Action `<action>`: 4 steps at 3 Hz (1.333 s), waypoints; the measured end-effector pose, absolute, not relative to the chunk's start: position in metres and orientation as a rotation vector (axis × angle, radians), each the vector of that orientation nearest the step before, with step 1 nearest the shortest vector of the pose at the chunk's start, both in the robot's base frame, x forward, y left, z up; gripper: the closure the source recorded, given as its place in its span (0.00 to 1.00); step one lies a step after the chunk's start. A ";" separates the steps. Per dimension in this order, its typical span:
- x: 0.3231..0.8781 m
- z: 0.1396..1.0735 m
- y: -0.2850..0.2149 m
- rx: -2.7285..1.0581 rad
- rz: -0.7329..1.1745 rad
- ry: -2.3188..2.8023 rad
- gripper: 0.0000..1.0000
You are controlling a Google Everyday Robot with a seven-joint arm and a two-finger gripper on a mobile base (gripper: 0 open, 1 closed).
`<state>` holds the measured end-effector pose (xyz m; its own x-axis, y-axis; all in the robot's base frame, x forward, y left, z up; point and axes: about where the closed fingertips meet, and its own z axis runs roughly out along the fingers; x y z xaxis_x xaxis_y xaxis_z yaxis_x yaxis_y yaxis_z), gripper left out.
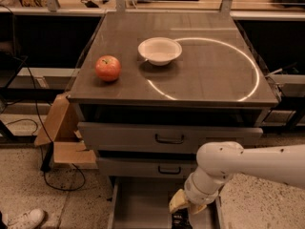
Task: Place rxbar chocolate into bottom drawer
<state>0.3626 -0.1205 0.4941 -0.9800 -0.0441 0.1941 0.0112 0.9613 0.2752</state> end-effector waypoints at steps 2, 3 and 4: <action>0.360 0.448 -0.092 -0.053 -0.455 -2.893 1.00; 0.359 0.440 -0.091 -0.051 -0.471 -2.861 1.00; 0.354 0.406 -0.072 -0.016 -0.570 -2.794 1.00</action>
Offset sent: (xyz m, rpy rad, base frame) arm -0.0044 0.0422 -0.0656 0.0283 0.0285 -0.0718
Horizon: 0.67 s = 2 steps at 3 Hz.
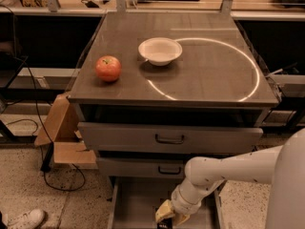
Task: Place rxbar chocolate into bottom drawer
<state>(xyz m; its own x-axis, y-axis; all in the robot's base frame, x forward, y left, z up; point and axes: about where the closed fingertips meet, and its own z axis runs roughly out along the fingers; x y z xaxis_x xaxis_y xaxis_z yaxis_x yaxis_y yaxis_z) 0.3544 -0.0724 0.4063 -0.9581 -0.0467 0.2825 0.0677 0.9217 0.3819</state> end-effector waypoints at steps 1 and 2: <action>0.352 0.390 -0.061 0.019 -0.615 -2.764 1.00; 0.351 0.389 -0.061 0.020 -0.616 -2.760 1.00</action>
Offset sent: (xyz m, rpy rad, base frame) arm -0.0023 0.0093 -0.0134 0.0327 0.0130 0.0186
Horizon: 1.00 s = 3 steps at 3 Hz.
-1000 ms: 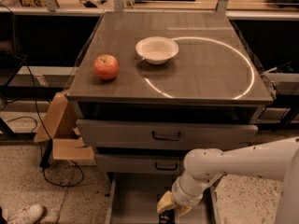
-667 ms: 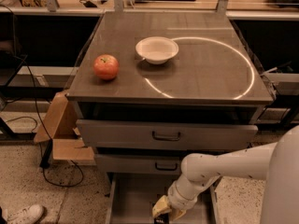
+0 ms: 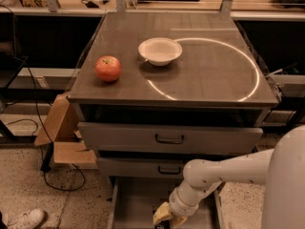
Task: Place rxbar chocolate into bottom drawer
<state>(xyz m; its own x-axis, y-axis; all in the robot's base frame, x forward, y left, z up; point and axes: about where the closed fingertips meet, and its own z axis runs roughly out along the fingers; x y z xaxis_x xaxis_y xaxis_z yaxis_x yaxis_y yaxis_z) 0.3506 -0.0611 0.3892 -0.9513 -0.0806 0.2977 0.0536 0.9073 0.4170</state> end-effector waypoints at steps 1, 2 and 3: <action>0.346 0.383 -0.060 -0.018 -0.642 -2.786 1.00; 0.351 0.389 -0.051 -0.061 -0.879 -2.798 1.00; 0.354 0.396 -0.053 -0.031 -1.046 -2.795 1.00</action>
Offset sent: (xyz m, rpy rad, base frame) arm 0.0102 0.0041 0.0111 0.2932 -0.1749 -0.1522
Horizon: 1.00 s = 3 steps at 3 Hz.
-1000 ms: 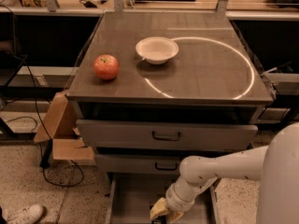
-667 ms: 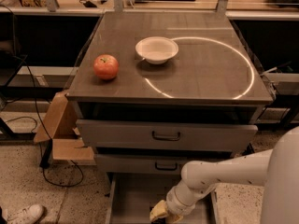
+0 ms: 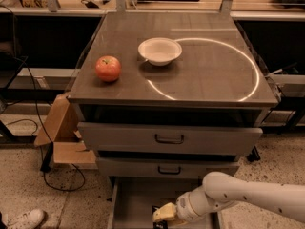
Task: Place rxbar chocolate into bottom drawer
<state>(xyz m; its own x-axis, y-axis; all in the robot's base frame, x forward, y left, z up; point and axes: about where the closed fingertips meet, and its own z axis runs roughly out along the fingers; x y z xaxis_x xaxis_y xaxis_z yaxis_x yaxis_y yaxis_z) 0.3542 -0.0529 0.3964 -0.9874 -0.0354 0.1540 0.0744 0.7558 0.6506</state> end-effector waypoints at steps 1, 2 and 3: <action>0.353 0.397 -0.057 -0.022 -1.059 -2.804 1.00; 0.354 0.386 -0.059 -0.045 -1.092 -2.775 1.00; 0.364 0.357 -0.052 -0.123 -1.193 -2.710 1.00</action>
Offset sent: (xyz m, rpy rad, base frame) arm 0.0019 -0.0112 -0.0278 0.0761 0.0359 -0.0340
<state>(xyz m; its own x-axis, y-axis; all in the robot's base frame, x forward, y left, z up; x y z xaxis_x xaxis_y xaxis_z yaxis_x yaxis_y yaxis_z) 0.3637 -0.0519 0.3574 -0.9807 0.0039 0.1954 0.1468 0.6748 0.7232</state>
